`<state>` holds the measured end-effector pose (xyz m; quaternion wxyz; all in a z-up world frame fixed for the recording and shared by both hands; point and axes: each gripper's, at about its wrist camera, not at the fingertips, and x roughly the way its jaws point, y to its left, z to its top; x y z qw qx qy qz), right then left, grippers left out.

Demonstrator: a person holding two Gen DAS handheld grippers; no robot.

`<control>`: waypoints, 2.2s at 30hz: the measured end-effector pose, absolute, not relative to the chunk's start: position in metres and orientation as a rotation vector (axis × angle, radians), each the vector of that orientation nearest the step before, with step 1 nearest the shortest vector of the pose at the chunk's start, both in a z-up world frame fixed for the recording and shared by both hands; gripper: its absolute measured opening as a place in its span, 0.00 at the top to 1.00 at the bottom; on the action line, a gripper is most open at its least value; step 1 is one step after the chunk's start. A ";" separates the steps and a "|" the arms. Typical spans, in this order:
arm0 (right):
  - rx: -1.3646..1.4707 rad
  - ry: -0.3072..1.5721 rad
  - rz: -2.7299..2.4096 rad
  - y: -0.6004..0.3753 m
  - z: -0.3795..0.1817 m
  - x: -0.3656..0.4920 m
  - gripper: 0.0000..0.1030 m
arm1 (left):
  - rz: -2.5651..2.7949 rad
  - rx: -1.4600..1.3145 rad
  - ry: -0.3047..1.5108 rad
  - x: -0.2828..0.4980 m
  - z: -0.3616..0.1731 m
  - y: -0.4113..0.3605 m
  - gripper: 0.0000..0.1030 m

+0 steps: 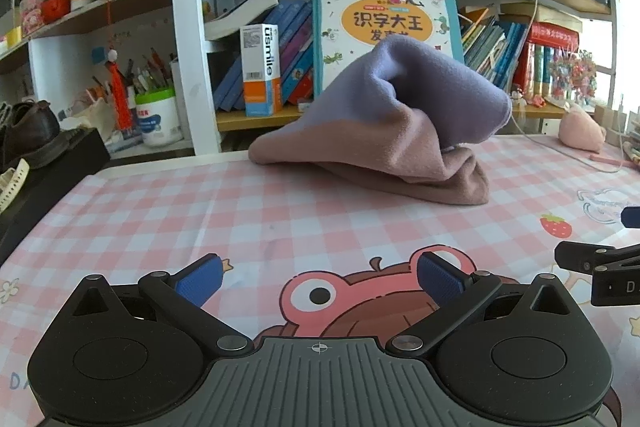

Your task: Fold clothes

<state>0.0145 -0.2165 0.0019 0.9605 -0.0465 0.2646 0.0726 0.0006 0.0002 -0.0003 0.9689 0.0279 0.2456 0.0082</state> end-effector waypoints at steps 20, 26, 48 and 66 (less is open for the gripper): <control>-0.096 0.551 0.146 -0.217 -0.002 0.019 0.00 | 0.030 0.036 0.539 0.008 -0.005 0.005 0.00; -0.093 0.553 0.144 -0.216 -0.002 0.019 0.00 | 0.033 0.048 0.532 0.007 -0.005 0.003 0.00; -0.101 0.542 0.142 -0.215 -0.003 0.018 0.00 | 0.031 0.067 0.525 0.006 -0.004 0.000 0.00; -0.098 0.543 0.143 -0.215 -0.002 0.018 0.00 | 0.031 0.081 0.528 0.006 -0.006 -0.002 0.00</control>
